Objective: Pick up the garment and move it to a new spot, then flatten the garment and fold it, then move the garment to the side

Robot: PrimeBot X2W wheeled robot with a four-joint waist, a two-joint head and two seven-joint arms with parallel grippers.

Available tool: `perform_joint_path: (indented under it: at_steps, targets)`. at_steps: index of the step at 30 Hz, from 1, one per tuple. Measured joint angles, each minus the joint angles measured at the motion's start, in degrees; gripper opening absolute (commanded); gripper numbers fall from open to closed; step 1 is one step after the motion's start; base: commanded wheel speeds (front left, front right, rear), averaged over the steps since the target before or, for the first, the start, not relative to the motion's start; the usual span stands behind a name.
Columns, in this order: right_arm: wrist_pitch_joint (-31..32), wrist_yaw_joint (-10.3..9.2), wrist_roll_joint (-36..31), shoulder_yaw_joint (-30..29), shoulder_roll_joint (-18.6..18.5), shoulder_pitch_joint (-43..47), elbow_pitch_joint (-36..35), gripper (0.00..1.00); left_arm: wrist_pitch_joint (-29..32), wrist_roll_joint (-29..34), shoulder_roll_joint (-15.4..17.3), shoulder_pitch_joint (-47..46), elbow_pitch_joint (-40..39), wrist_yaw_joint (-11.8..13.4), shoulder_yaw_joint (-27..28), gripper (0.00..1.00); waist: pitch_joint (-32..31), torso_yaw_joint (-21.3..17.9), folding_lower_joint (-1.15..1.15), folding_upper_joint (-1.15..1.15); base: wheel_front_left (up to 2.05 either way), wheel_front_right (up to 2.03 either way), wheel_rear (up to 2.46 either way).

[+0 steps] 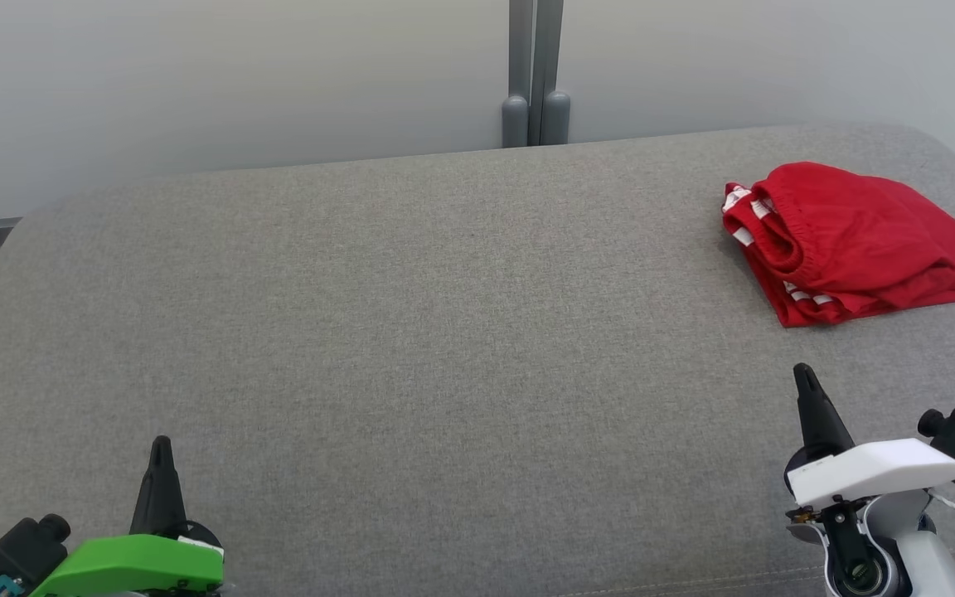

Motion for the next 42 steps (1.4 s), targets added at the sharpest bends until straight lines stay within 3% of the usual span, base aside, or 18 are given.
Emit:
perform_joint_path:
  at_steps: [42]
  targets:
    - [6.86, 0.0, 25.77, -2.15, -0.1, -3.76, 2.92, 0.0, 5.7, -25.81, -0.07, -4.98, 2.1, -1.41, 0.99, 0.0, 0.5, -0.08, 0.0, 0.0, 0.0, 0.0, 0.0]
